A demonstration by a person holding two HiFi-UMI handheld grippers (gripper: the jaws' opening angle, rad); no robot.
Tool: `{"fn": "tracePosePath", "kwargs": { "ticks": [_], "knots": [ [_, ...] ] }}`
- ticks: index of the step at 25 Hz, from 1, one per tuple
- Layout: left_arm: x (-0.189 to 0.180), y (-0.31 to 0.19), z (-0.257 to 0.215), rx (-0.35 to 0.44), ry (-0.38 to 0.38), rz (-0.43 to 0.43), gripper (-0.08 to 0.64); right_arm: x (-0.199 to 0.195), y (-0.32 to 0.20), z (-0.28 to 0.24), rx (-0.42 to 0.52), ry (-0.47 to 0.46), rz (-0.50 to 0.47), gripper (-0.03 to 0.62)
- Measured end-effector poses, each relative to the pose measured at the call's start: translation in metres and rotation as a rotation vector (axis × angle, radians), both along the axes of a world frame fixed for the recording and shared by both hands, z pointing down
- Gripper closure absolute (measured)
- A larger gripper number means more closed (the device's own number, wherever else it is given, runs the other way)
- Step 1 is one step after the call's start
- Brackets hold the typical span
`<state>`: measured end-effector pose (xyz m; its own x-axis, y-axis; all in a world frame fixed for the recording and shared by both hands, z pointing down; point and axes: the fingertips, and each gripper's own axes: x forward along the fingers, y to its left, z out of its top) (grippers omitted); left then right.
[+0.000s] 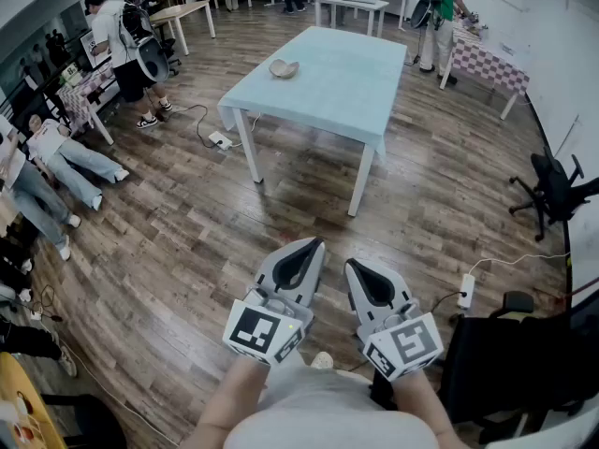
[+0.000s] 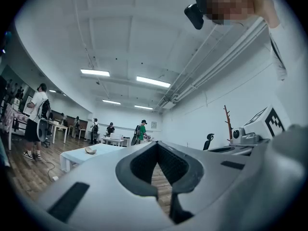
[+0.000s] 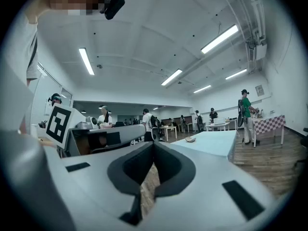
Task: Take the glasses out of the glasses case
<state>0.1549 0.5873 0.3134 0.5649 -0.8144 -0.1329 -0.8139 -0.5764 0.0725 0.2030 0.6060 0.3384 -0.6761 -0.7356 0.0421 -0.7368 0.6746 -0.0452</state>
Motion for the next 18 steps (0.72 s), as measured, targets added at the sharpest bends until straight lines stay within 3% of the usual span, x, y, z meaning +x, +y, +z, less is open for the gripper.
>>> {"fn": "tracePosePath", "kwargs": {
  "ticks": [18],
  "knots": [
    [-0.037, -0.036, 0.001, 0.015, 0.013, -0.031, 0.552, -0.027, -0.039, -0.006, 0.034, 0.007, 0.019, 0.584]
  ]
}}
